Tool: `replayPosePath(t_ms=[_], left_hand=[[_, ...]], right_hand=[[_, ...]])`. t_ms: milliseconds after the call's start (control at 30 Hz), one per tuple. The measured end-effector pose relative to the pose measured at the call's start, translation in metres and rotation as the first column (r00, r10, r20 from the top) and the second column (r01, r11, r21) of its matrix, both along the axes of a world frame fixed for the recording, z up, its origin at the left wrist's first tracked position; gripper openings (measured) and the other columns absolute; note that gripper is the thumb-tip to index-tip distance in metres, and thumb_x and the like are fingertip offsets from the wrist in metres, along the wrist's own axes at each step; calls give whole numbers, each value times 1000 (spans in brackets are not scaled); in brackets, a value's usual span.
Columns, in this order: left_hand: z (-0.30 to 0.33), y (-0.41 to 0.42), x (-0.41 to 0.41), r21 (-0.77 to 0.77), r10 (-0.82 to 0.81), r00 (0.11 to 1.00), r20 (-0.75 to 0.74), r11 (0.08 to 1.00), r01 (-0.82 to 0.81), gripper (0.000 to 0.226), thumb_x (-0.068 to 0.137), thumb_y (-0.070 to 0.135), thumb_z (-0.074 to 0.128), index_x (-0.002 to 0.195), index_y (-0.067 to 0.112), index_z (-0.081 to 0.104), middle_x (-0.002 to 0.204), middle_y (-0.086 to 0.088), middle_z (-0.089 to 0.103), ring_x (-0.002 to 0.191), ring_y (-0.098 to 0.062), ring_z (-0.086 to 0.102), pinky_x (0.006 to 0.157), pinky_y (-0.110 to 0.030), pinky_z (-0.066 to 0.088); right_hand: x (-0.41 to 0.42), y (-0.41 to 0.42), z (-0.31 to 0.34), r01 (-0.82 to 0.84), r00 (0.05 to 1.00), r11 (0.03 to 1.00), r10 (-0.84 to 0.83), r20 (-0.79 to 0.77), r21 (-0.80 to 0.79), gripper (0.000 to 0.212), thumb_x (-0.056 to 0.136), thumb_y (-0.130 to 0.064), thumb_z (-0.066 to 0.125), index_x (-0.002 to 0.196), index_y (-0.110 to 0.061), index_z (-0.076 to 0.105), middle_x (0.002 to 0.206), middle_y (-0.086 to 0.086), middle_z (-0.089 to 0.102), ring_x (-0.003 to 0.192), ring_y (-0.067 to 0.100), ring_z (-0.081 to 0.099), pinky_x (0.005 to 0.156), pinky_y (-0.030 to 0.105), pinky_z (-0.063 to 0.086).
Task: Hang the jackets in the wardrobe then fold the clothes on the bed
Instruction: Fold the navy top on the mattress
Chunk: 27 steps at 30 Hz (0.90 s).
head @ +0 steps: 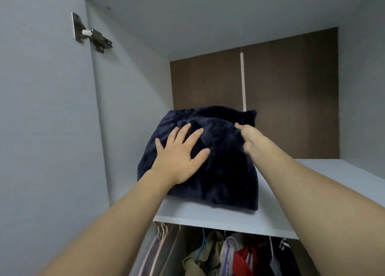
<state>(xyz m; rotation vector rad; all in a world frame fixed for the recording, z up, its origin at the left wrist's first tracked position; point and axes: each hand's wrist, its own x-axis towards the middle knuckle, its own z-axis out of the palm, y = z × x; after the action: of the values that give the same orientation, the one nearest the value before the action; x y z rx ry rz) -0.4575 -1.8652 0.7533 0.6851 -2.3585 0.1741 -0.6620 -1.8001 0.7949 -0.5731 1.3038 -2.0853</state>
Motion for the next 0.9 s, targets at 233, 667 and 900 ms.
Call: replayPosePath(t_ms=[233, 667, 900], left_hand=[[-35, -75, -53, 450, -97, 992, 82, 891, 49, 77, 68, 92, 21, 139, 67, 8, 159, 28, 0, 150, -16, -5, 107, -72, -4], [-38, -186, -139, 473, -97, 988, 120, 881, 29, 89, 69, 87, 13, 149, 48, 23, 162, 11, 13, 148, -25, 16, 116, -59, 15], [-44, -227, -160, 423, -81, 983, 168, 906, 2, 73, 83, 79, 16, 149, 49, 22, 163, 11, 11, 149, -24, 14, 114, -65, 12]], right_hand=[[-54, -88, -45, 59, 998, 973, -53, -31, 223, 41, 104, -26, 44, 131, 4, 48, 136, 18, 54, 115, 32, 57, 80, 38, 46], [-55, -144, -35, 459, 509, 650, 366, -779, 606, 37, 102, -16, 38, 134, 0, 50, 141, 18, 48, 128, 34, 46, 103, 36, 36], [-66, -173, -65, 536, 498, 525, 436, -749, 662, 50, 106, -10, 12, 154, -11, 0, 162, 7, -10, 149, 31, -5, 119, 50, 5]])
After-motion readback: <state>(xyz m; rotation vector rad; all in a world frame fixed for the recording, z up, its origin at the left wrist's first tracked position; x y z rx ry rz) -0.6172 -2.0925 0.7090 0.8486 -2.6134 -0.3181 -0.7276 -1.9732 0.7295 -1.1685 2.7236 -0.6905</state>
